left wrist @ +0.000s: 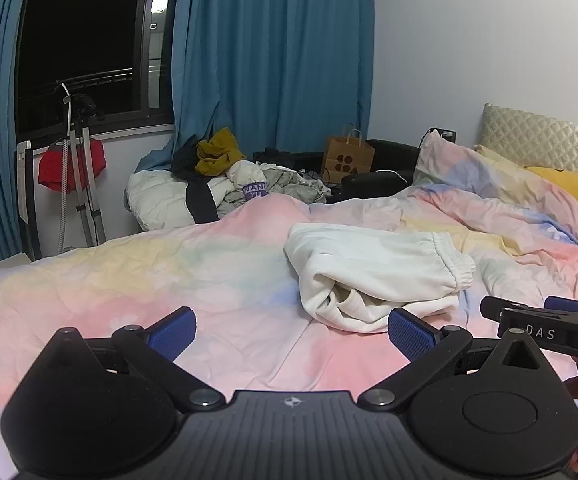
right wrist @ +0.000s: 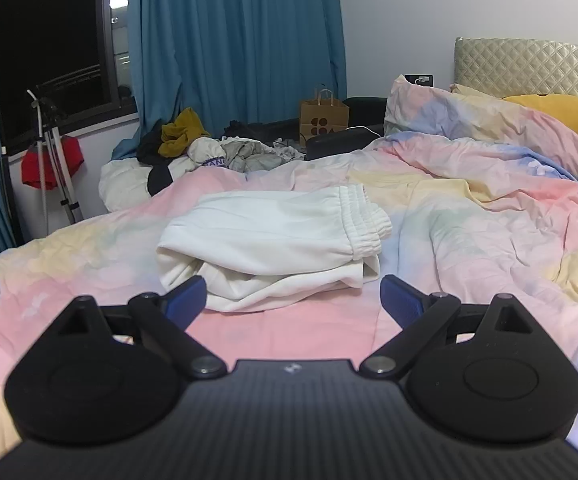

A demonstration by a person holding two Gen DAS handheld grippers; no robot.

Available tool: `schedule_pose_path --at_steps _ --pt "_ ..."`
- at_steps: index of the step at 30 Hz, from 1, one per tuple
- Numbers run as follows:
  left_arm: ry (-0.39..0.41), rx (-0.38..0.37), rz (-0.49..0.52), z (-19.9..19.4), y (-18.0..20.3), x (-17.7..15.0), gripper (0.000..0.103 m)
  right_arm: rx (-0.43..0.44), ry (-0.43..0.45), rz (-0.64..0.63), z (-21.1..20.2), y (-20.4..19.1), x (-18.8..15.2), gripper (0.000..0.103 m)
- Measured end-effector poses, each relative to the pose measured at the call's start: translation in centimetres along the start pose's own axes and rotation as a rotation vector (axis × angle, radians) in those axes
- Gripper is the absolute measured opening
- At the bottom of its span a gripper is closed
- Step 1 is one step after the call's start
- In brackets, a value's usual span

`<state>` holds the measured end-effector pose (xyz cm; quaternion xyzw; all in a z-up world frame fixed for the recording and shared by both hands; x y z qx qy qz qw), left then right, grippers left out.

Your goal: Fold clothes

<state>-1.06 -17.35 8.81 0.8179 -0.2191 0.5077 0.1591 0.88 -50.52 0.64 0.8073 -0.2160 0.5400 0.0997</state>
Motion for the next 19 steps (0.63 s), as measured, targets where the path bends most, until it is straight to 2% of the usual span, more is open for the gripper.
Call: schedule_pose_path --at_steps 19 --pt "0.010 0.029 -0.009 0.15 -0.12 -0.13 0.103 0.007 -0.009 0.008 0.43 0.45 0.09 0.095"
Point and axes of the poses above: each gripper's, at about its wrist camera, not at the fingertips, and z roughly the way its jaws point, y to its right, x to its top, the point moved 3 cm from there along z, roughly the way its jaws point, and after that the axes turned 3 degrees about -z, right-handed, at the moved point
